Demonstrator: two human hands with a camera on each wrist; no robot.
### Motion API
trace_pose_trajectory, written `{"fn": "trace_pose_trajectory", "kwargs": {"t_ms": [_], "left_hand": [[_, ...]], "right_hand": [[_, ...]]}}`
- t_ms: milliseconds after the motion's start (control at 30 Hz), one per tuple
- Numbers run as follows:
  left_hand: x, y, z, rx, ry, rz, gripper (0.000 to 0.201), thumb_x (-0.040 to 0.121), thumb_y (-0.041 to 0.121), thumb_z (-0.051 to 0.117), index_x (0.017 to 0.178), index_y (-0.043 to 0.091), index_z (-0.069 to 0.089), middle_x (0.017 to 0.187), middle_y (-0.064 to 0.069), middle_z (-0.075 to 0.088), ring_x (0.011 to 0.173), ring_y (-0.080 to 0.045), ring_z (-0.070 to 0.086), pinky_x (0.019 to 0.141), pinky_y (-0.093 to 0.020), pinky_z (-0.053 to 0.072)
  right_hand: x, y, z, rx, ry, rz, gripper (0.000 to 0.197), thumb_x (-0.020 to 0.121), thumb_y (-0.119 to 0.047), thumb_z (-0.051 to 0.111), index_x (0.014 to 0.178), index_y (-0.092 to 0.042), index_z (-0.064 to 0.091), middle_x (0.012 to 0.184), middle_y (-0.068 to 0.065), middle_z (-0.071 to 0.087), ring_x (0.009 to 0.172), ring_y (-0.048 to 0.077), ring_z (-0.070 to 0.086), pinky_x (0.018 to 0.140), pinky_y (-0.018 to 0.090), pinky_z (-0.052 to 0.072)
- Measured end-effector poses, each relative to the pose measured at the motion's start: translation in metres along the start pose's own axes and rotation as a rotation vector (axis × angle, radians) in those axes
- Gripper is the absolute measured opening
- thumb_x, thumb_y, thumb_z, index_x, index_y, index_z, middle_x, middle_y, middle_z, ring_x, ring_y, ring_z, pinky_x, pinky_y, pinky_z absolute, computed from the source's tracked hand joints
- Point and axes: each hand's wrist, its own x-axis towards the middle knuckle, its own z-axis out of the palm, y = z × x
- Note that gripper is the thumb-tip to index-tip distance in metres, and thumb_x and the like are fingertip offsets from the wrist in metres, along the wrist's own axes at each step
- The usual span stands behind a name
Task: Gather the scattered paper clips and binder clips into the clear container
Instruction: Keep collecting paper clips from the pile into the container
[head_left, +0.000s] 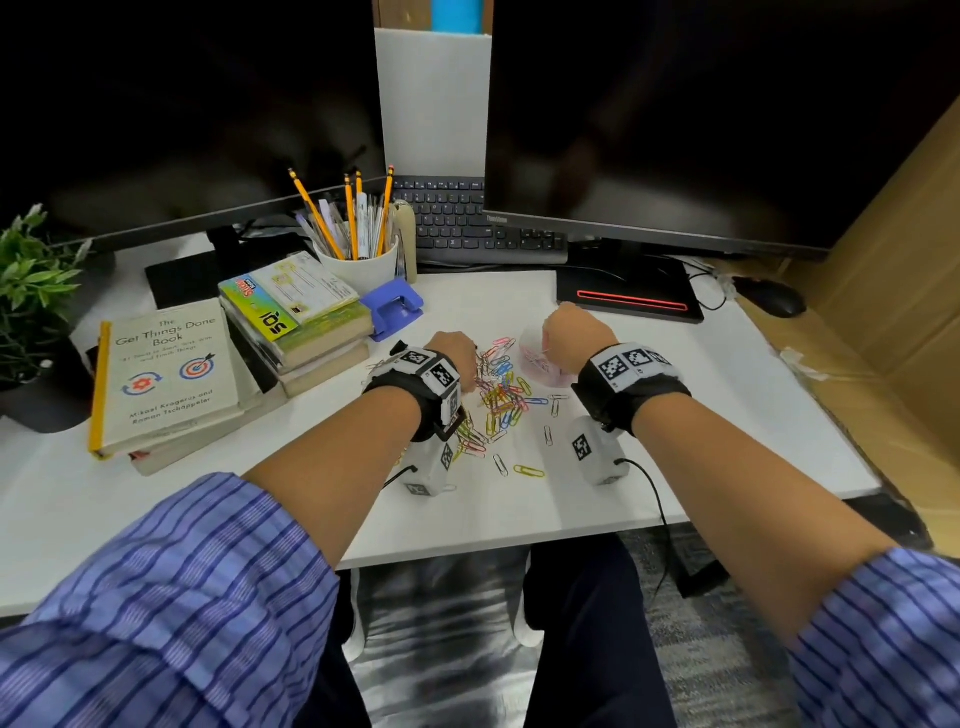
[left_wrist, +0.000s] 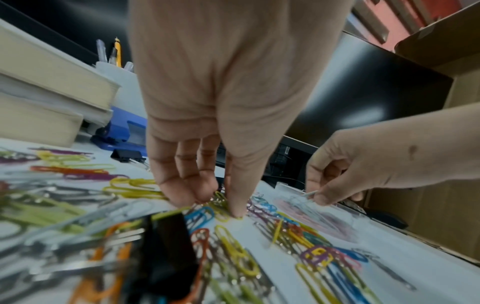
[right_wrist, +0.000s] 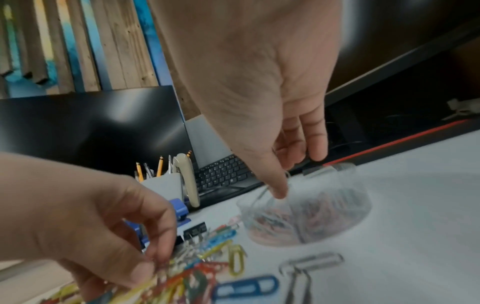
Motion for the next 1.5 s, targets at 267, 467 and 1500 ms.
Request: {"fn": "trace_pose_trajectory", "kwargs": {"t_ms": [267,467,1500], "left_hand": [[0.002,-0.002,-0.001,0.035,-0.038,-0.012,0.036,0.085,0.012,0.064,0.119,0.001,0.06,0.125,-0.014,0.061,0.113,-0.029,0.06,0.094,-0.035,0.05],[-0.006,-0.021,0.0,0.087,-0.065,-0.082,0.093,0.065,0.05,0.079,0.138,0.014,0.034,0.134,-0.018,0.042,0.116,-0.035,0.052,0.092,-0.042,0.047],[-0.009,0.013,0.015,-0.063,0.098,0.006,0.03,0.088,0.01,0.058,0.115,-0.001,0.058,0.124,-0.018,0.059,0.116,-0.032,0.056,0.093,-0.037,0.047]], "right_hand": [[-0.005,-0.011,-0.009,0.136,-0.021,-0.045,0.026,0.091,-0.022,0.057,0.103,-0.001,0.065,0.104,0.012,0.065,0.092,0.026,0.061,0.078,0.029,0.047],[-0.039,-0.033,-0.022,0.133,-0.401,-0.141,0.069,0.08,-0.023,0.074,0.141,-0.01,0.043,0.139,0.007,0.049,0.115,0.025,0.059,0.093,0.031,0.048],[-0.02,-0.033,0.039,0.758,-0.057,-0.155,0.009,0.085,-0.004,0.062,0.092,-0.003,0.068,0.085,0.005,0.062,0.068,0.009,0.06,0.063,0.017,0.044]]}}
